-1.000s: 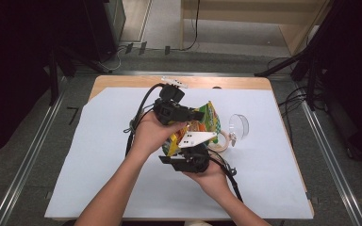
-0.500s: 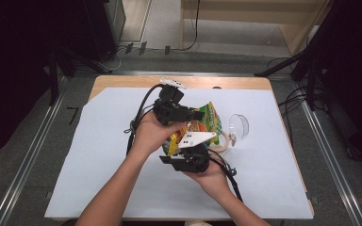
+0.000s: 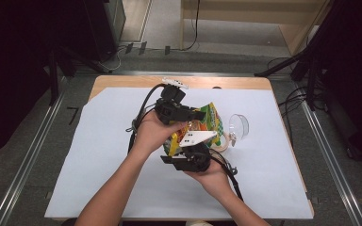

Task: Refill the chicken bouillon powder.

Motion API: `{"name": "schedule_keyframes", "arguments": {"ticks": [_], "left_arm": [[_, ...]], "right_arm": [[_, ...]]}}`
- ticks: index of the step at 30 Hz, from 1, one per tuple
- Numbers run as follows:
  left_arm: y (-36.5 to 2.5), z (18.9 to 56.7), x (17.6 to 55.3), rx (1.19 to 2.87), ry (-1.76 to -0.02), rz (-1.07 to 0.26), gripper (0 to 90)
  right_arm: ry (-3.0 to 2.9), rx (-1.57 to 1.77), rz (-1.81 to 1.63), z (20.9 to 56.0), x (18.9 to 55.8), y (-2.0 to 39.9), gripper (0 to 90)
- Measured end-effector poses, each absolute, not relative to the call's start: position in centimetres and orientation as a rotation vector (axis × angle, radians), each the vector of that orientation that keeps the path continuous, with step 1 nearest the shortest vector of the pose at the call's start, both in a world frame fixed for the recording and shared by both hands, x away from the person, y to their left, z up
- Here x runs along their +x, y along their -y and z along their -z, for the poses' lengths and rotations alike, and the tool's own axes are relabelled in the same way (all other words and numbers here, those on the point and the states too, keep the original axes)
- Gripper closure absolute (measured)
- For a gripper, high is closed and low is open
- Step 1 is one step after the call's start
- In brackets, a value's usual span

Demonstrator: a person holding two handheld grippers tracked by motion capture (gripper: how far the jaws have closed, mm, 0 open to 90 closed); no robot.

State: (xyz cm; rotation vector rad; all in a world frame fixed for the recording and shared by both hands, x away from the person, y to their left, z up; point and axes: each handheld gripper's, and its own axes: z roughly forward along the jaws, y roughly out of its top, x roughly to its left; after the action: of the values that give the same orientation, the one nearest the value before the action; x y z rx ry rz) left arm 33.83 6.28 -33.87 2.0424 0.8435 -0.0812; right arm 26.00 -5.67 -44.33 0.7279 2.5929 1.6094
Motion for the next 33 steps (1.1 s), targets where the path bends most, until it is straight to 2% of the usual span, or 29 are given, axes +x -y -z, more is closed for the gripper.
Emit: {"name": "schedule_keyframes", "arguments": {"ticks": [17,33], "left_arm": [[-5.7,33.2,32.6,2.047,-0.793,0.020,77.9],[-6.1,33.0,32.6,2.037,-0.794,0.035,79.2]], "right_arm": [[-2.553,0.777,-1.634,44.4,25.6,5.7,71.7],[-2.528,0.749,-1.628,44.2,25.5,5.5,71.8]]}}
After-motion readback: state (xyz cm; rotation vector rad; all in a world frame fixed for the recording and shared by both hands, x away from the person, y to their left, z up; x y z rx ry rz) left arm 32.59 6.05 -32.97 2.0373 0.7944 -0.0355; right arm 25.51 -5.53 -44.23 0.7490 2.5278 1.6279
